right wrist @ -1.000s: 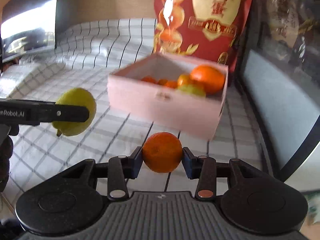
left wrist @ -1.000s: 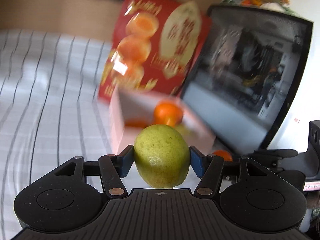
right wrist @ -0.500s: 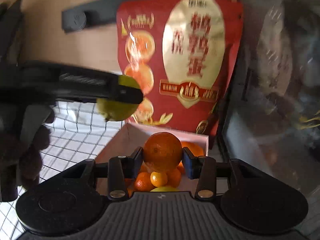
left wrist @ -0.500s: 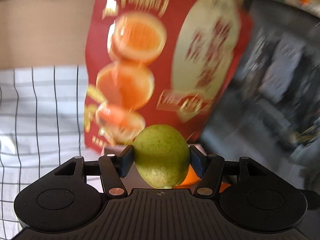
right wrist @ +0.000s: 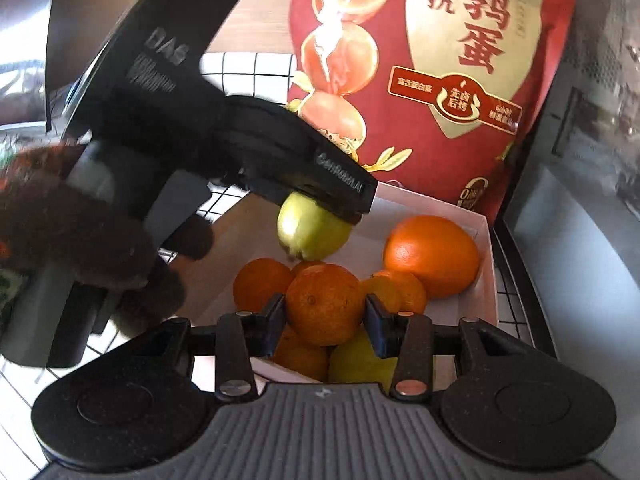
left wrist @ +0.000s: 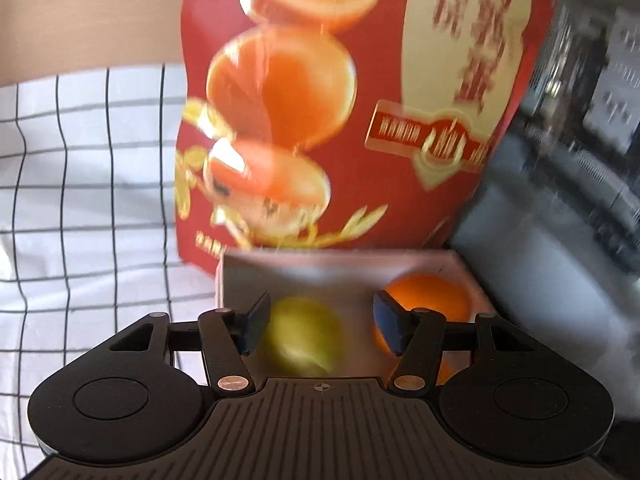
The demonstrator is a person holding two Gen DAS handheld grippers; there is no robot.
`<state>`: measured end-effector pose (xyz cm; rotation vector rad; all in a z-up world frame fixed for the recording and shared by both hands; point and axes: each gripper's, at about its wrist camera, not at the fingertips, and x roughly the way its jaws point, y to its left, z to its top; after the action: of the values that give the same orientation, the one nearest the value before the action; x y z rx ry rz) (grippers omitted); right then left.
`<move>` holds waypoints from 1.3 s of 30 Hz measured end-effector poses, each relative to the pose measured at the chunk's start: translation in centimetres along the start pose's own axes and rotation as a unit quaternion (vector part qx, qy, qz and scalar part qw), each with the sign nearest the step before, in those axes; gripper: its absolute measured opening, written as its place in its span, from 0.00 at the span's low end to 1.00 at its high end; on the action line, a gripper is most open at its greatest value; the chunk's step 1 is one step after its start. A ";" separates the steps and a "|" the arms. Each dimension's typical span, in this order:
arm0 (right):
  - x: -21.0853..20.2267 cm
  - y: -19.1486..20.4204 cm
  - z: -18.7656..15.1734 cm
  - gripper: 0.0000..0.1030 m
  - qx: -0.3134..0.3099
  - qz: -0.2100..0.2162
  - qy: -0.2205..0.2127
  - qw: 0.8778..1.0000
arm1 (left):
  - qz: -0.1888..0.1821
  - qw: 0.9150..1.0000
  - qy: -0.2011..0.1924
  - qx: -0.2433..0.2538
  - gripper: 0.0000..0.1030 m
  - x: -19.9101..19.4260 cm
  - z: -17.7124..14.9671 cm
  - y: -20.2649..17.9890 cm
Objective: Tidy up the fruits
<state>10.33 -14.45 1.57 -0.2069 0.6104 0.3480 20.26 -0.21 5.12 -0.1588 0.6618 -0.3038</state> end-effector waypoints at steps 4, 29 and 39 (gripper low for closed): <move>0.4 -0.1 0.0 0.41 0.007 0.012 0.000 1.000 | -0.012 1.000 -0.023 0.008 0.60 -1.9 0.8 -0.2; -6.7 -1.2 -1.9 0.73 0.073 0.044 -0.022 0.996 | 0.096 0.991 -0.042 0.085 0.60 -17.1 -16.3 -0.5; -6.6 1.2 -7.8 0.74 0.042 0.001 0.028 0.999 | 0.114 0.991 -0.012 0.068 0.59 -14.3 -19.4 -1.0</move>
<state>0.74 -17.36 -0.91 -0.1347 0.6798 0.3190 -2.79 2.55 -1.47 0.0446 0.6261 -0.1256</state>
